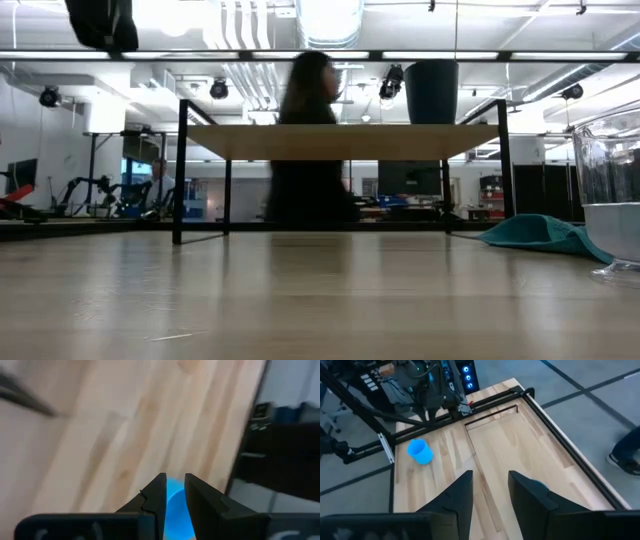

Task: Stack small to large cups/mugs on shelf
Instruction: Put the light blue mug on the shelf

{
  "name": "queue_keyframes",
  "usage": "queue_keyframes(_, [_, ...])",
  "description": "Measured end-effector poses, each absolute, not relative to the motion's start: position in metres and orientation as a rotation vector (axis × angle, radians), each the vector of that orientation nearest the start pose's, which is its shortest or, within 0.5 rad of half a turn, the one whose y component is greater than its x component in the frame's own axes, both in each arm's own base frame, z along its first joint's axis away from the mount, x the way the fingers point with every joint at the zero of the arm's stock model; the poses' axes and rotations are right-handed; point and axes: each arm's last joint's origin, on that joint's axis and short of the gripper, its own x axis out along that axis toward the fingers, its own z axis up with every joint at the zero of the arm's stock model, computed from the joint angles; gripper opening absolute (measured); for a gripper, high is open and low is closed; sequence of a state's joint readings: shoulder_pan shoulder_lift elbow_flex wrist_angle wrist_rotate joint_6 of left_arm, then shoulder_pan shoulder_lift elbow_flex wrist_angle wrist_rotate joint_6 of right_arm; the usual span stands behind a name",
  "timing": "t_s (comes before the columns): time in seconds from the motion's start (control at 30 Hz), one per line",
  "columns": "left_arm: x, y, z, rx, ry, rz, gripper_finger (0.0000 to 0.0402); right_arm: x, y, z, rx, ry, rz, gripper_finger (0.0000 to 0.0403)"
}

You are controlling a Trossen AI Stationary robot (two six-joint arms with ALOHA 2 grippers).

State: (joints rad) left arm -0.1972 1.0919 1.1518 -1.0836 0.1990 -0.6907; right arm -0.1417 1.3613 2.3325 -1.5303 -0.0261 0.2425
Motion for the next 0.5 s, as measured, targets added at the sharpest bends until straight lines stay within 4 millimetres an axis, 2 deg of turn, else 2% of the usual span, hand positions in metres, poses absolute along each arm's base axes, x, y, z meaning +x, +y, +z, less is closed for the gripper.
queue_keyframes(0.2, [0.184, -0.064, 0.305, -0.786, 1.073, -0.072, 0.0056, 0.141, -0.019, 0.544, 0.267, 0.562, -0.177, 0.0118])
queue_keyframes(0.5, [0.172, -0.094, 0.296, -0.974, 1.179, -0.038, 0.0056, 0.151, -0.021, 0.540, 0.197, 0.599, -0.158, 0.0120])
